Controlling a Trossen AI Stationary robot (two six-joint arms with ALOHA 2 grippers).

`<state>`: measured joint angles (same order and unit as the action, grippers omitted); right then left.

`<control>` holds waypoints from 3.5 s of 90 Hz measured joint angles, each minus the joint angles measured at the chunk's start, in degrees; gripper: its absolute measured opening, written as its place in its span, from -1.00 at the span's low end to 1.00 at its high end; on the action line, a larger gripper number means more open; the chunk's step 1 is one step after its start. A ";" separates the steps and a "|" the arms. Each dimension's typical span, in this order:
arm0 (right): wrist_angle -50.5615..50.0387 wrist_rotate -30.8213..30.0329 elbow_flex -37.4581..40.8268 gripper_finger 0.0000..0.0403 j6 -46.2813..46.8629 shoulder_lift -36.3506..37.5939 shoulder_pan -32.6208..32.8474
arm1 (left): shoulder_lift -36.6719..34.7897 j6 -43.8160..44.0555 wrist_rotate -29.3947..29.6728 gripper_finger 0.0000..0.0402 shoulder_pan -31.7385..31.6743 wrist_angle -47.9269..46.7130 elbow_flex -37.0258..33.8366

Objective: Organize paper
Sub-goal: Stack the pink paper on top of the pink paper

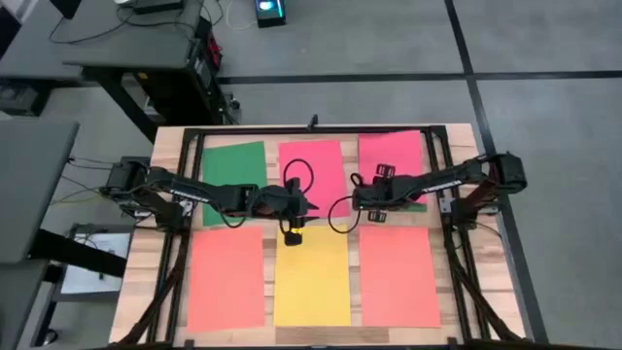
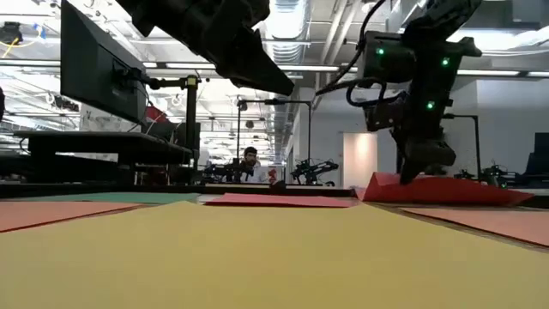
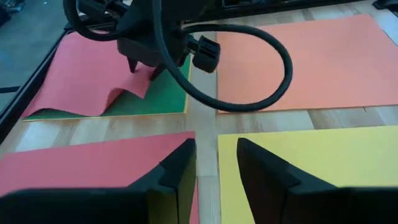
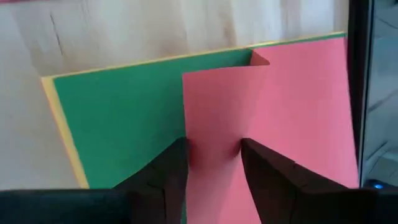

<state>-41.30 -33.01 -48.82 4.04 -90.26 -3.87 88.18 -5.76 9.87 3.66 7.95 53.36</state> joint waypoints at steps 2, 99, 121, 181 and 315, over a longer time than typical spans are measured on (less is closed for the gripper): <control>-0.22 -0.06 0.00 -0.31 0.02 0.00 -0.12 | 0.00 0.00 0.00 -0.49 0.00 0.01 0.00; 1.86 4.95 -0.02 -0.21 5.02 0.00 -0.47 | 0.04 0.39 0.00 -0.49 -0.09 -0.94 0.02; 2.79 5.14 -0.02 -0.48 5.13 0.00 -1.21 | 0.04 0.39 0.00 -0.49 -0.09 -0.96 0.02; 2.44 8.13 -0.15 -1.00 4.92 0.01 -4.33 | 6.90 -5.27 -3.60 -0.49 -6.80 11.67 -1.43; -3.45 10.28 -7.43 -1.00 6.69 0.84 -1.97 | 42.40 -8.06 -17.55 -0.28 -17.01 8.54 34.16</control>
<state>-44.75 -22.72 -56.25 10.73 -89.42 -5.84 130.58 -13.82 -7.68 -13.35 16.49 87.53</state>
